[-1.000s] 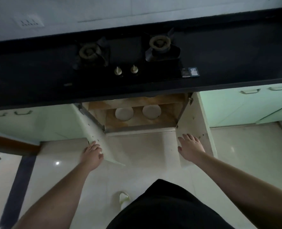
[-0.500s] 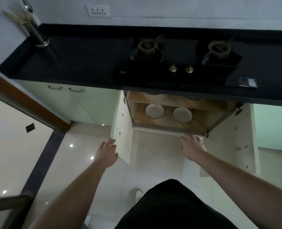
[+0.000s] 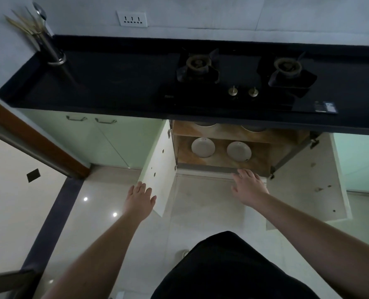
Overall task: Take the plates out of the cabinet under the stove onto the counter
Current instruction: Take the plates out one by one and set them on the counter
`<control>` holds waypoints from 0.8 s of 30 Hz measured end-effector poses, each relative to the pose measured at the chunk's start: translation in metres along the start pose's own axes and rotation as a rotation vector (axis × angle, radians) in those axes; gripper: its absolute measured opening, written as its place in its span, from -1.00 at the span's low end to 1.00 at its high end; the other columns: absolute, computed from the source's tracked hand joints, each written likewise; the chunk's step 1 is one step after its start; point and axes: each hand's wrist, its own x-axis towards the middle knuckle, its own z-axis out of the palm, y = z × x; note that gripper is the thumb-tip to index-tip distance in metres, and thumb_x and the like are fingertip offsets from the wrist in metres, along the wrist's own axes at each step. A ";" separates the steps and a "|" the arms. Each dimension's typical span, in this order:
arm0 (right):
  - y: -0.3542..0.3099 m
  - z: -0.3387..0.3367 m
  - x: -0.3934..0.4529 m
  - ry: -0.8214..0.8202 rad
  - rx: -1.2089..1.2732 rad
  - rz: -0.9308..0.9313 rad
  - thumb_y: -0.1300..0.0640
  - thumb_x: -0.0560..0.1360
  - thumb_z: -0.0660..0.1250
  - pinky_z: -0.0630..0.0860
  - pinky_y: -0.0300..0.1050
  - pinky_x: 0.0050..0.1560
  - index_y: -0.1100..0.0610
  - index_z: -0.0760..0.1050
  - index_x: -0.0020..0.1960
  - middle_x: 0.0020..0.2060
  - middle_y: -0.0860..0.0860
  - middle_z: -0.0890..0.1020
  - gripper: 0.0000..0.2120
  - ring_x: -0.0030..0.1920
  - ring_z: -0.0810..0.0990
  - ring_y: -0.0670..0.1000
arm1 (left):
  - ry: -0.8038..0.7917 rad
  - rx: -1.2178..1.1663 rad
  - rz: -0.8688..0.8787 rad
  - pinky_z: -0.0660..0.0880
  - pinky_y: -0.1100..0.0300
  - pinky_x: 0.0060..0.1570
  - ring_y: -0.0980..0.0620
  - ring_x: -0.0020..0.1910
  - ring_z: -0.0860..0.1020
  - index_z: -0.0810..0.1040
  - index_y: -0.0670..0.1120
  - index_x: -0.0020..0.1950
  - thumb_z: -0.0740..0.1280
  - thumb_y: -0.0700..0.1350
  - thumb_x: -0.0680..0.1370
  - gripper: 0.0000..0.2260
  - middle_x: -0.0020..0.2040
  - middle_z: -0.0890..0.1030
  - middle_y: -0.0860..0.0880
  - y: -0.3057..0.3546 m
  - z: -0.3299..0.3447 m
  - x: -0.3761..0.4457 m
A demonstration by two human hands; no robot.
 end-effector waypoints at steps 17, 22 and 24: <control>-0.020 -0.024 -0.008 0.153 0.009 0.006 -0.07 0.61 0.09 0.11 0.06 0.48 0.06 0.14 0.53 0.50 0.07 0.22 -0.47 0.51 0.13 0.09 | 0.094 0.015 0.199 -0.01 -0.02 0.49 -0.07 0.56 0.03 0.27 -0.06 0.50 -0.03 0.17 0.64 -0.49 0.55 0.21 -0.08 0.038 -0.054 0.042; -0.016 -0.030 0.003 0.202 0.029 0.016 -0.10 0.61 0.11 0.10 0.04 0.49 0.09 -0.03 0.57 0.51 0.07 0.21 -0.37 0.51 0.14 0.09 | 0.109 0.015 0.224 -0.03 -0.02 0.50 -0.07 0.56 0.04 0.24 -0.07 0.52 -0.03 0.17 0.65 -0.48 0.55 0.21 -0.08 0.052 -0.068 0.052; -0.013 -0.029 0.007 0.204 0.033 0.011 -0.10 0.61 0.10 0.09 0.04 0.49 0.09 -0.05 0.57 0.52 0.07 0.19 -0.36 0.52 0.12 0.09 | 0.120 0.000 0.233 -0.03 -0.01 0.49 -0.07 0.56 0.04 0.20 -0.08 0.54 -0.04 0.16 0.65 -0.47 0.56 0.19 -0.08 0.057 -0.069 0.056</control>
